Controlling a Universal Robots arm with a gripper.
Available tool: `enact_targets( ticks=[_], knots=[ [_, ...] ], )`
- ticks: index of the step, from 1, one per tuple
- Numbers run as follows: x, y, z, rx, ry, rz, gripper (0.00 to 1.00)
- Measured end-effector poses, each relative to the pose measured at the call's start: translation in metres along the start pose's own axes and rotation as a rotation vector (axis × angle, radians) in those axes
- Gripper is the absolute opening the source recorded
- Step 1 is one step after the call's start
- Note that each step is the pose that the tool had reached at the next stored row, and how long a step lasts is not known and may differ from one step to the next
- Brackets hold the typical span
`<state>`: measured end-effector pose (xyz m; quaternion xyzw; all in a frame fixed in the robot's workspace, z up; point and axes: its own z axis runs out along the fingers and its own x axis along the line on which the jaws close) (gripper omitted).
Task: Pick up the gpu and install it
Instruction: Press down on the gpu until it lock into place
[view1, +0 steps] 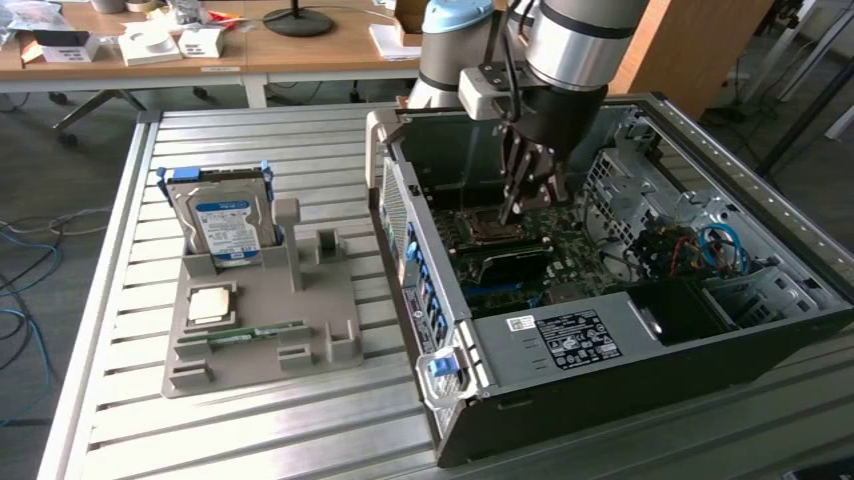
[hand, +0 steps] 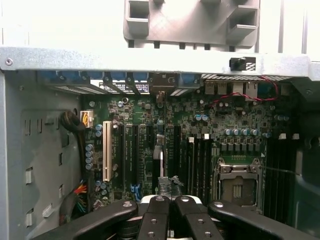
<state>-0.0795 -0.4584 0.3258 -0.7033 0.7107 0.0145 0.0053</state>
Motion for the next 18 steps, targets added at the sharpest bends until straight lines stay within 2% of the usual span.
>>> enact_targets(
  ticks=[10,18],
  knots=[
    [0.000,-0.0001,0.0109,0.0001,-0.0001,0.000,0.11],
    [-0.003,0.0015,0.0123,0.0000,0.0001,0.000,0.11]
  ],
)
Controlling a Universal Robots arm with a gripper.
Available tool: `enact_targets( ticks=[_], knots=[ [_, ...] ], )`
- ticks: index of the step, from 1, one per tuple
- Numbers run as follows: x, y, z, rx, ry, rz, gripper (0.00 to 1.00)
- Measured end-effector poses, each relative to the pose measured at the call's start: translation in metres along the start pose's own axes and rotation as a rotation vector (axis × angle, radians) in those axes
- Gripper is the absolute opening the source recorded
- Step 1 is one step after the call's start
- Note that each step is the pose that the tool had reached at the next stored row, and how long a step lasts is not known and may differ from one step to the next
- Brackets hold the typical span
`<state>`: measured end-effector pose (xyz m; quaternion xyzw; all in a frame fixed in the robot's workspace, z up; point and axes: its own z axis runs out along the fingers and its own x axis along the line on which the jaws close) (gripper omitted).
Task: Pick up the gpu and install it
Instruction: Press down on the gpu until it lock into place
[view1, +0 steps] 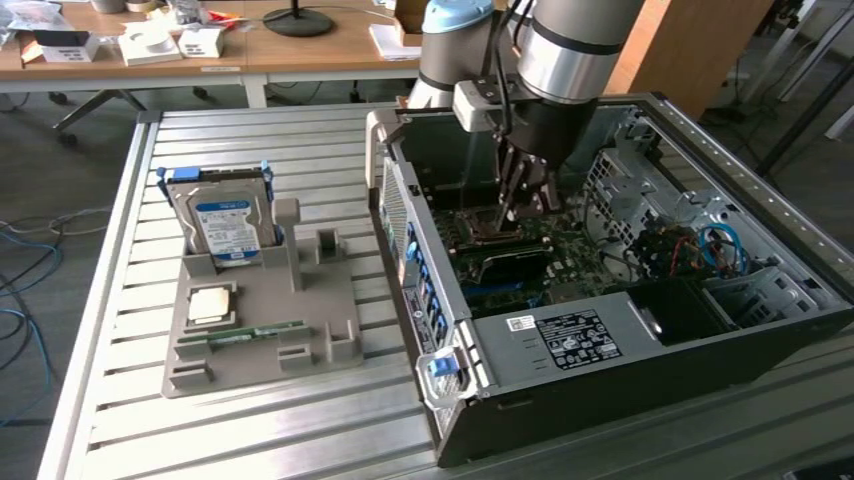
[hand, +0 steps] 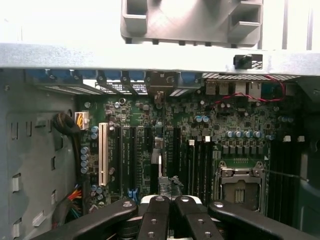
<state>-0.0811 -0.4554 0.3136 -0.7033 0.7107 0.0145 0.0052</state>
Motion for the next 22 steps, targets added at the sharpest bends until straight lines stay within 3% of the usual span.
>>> enact_targets(
  ticks=[7,18,22],
  knots=[
    [0.000,0.0000,0.0082,0.0001,-0.0001,0.000,0.11],
    [0.000,0.0000,0.0086,0.0001,-0.0013,0.000,0.11],
    [0.000,-0.0001,0.0130,0.0000,-0.0010,0.000,0.11]
  ],
)
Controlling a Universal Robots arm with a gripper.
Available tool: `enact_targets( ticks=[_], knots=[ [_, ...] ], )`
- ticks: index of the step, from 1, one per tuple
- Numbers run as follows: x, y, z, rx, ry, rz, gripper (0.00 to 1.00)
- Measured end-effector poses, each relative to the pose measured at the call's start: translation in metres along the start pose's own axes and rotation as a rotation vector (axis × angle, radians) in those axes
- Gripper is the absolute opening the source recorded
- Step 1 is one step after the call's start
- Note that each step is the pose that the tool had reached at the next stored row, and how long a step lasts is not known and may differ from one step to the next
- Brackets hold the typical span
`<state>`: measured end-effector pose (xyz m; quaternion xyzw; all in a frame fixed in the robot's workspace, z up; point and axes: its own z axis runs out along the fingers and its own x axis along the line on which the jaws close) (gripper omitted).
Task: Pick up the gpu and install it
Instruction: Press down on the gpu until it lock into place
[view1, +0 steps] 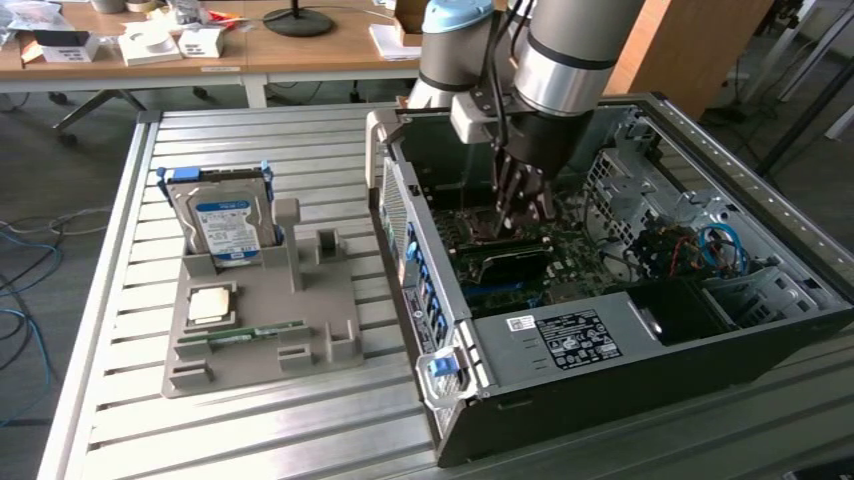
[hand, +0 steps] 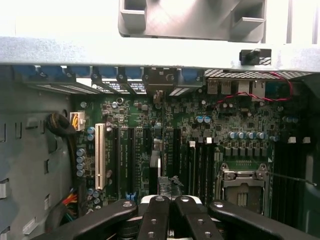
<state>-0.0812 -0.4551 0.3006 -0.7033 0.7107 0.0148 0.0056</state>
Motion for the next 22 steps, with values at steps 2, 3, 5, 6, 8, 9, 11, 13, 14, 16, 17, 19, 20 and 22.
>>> enact_targets(
  ticks=[2,3,5,6,8,9,11,13,14,16,17,19,20,22],
  knots=[
    [0.000,0.0000,0.0023,0.0000,-0.0001,0.000,0.11],
    [0.000,0.0000,0.0031,0.0000,-0.0001,0.000,0.11],
    [0.000,-0.0001,0.0049,-0.0001,0.0000,0.000,0.11],
    [0.000,-0.0001,0.0058,0.0000,-0.0001,0.000,0.11],
    [0.000,-0.0001,0.0070,-0.0001,0.0000,0.000,0.11],
    [0.000,-0.0001,0.0070,-0.0001,0.0002,0.000,0.11],
    [0.000,-0.0001,0.0071,-0.0001,0.0003,0.000,0.11],
    [0.000,-0.0001,0.0089,0.0001,-0.0002,0.000,0.11],
    [0.000,-0.0001,0.0099,0.0000,0.0000,0.000,0.11],
    [0.000,-0.0002,0.0120,0.0000,-0.0001,0.000,0.11],
    [0.000,-0.0002,0.0131,0.0000,-0.0001,0.000,0.11],
    [0.000,-0.0002,0.0151,0.0000,-0.0001,0.000,0.11],
    [0.000,-0.0002,0.0158,0.0000,-0.0001,0.000,0.11],
    [0.000,-0.0002,0.0158,-0.0001,0.0001,0.000,0.11]
  ],
)
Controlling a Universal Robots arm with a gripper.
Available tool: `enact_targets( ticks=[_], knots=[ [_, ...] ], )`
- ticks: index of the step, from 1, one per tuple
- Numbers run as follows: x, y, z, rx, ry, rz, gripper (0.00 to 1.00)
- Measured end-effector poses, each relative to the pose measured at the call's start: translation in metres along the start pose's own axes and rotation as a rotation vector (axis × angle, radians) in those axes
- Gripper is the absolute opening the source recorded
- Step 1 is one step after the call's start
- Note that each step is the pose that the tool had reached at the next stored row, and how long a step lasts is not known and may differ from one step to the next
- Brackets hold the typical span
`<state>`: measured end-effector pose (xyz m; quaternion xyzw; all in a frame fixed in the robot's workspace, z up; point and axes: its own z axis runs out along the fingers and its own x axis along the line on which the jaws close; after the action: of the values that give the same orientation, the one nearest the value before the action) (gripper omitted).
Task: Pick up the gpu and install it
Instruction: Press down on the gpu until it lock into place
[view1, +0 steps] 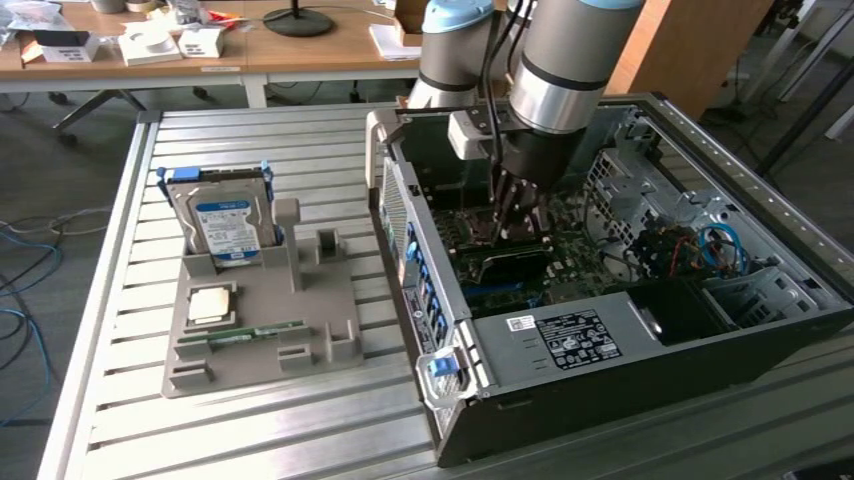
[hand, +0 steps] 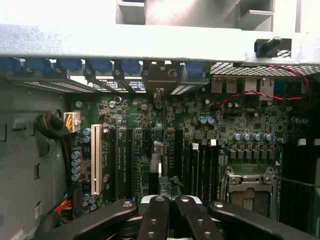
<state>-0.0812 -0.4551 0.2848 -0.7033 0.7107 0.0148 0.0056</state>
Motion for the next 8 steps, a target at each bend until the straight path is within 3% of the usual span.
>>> enact_targets(
  ticks=[8],
  knots=[
    [-0.0019,0.0021,0.0008,0.0000,-0.0001,0.000,0.11]
  ],
)
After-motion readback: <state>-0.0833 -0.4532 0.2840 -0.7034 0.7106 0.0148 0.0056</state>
